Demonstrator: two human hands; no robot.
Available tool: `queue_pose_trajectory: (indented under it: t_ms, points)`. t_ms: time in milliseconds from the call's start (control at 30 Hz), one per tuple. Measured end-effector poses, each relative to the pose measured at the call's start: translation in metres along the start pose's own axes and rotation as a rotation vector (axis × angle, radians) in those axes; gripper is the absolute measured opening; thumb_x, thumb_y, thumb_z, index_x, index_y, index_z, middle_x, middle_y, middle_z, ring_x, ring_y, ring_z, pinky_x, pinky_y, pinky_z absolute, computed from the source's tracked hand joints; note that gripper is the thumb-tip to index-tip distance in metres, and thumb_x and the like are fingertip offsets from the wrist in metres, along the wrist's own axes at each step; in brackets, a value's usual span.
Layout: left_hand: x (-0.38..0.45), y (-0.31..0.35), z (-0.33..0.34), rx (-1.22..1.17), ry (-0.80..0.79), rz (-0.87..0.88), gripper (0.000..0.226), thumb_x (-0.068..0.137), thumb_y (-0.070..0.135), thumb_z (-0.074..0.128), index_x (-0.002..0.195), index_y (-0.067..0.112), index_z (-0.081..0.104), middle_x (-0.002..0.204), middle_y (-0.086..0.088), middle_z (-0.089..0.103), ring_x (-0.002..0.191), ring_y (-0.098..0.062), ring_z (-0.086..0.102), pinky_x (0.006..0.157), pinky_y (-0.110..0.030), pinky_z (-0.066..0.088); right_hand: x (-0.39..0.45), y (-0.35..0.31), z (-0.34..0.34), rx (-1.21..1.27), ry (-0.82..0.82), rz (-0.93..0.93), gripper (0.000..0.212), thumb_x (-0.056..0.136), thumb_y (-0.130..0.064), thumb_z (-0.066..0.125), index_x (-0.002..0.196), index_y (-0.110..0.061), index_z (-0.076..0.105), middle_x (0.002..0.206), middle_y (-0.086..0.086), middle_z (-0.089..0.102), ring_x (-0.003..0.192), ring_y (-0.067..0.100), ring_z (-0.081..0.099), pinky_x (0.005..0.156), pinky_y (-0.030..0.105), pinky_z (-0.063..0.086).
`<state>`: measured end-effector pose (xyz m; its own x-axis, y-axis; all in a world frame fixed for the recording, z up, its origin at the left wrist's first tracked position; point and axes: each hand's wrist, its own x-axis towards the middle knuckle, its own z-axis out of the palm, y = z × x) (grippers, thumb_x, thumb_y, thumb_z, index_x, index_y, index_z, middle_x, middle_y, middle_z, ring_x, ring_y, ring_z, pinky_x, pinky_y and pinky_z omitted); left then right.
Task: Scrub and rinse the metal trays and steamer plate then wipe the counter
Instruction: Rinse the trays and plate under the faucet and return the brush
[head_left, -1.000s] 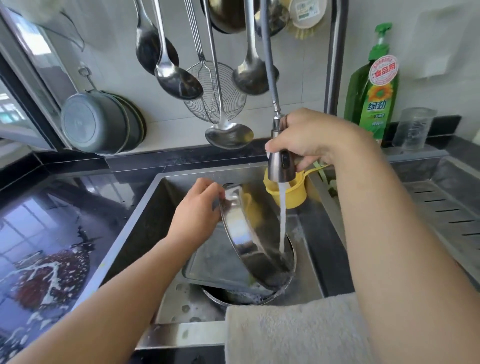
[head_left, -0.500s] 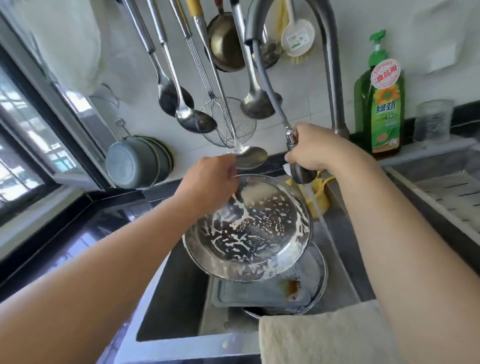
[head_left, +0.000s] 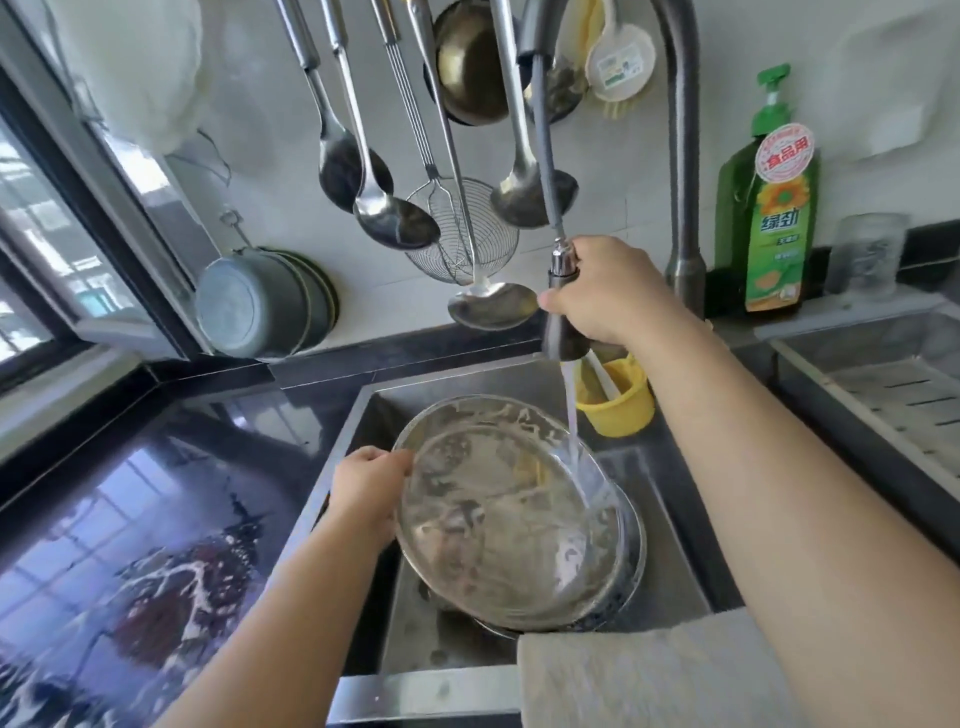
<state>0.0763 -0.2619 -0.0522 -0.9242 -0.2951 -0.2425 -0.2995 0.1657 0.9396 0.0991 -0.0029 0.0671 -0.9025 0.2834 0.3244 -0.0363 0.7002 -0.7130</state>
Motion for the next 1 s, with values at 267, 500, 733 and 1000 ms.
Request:
queue_pose_trajectory:
  t_ms: [267,500,733,1000]
  points:
    - [0.001,-0.022,0.005,-0.138,-0.026,-0.065,0.026,0.084,-0.004,0.060,0.091,0.015,0.076,0.099,-0.014,0.075,0.097,-0.034,0.072,0.087,-0.053,0.062,0.001,-0.007,0.025,0.082,0.127,-0.003,0.026,0.088,-0.034,0.076,0.101,-0.018,0.059,0.086,-0.009,0.056,0.085,0.021,0.058,0.073,0.034,0.047]
    - [-0.004,-0.018,0.009,-0.192,-0.128,-0.068,0.054,0.074,-0.014,0.047,0.100,0.018,0.082,0.093,-0.007,0.079,0.086,-0.026,0.075,0.068,-0.036,0.063,0.002,-0.007,0.031,0.072,0.187,0.013,0.029,0.087,-0.030,0.077,0.104,-0.017,0.058,0.092,-0.005,0.059,0.094,0.025,0.060,0.079,0.039,0.050]
    - [-0.004,-0.016,0.009,-0.213,-0.191,-0.062,0.064,0.065,-0.014,0.047,0.101,0.023,0.084,0.099,-0.001,0.081,0.102,-0.031,0.073,0.090,-0.049,0.062,0.003,-0.007,0.033,0.157,0.169,0.018,0.031,0.086,-0.024,0.078,0.111,-0.019,0.060,0.104,-0.003,0.064,0.097,0.022,0.064,0.088,0.046,0.058]
    - [-0.013,-0.011,0.015,-0.209,-0.341,0.012,0.066,0.070,-0.020,0.041,0.105,0.018,0.083,0.101,-0.010,0.080,0.101,-0.033,0.075,0.092,-0.050,0.062,0.006,-0.010,0.044,0.392,0.082,-0.023,0.023,0.084,-0.019,0.078,0.095,-0.025,0.058,0.101,-0.001,0.069,0.097,0.022,0.070,0.085,0.048,0.060]
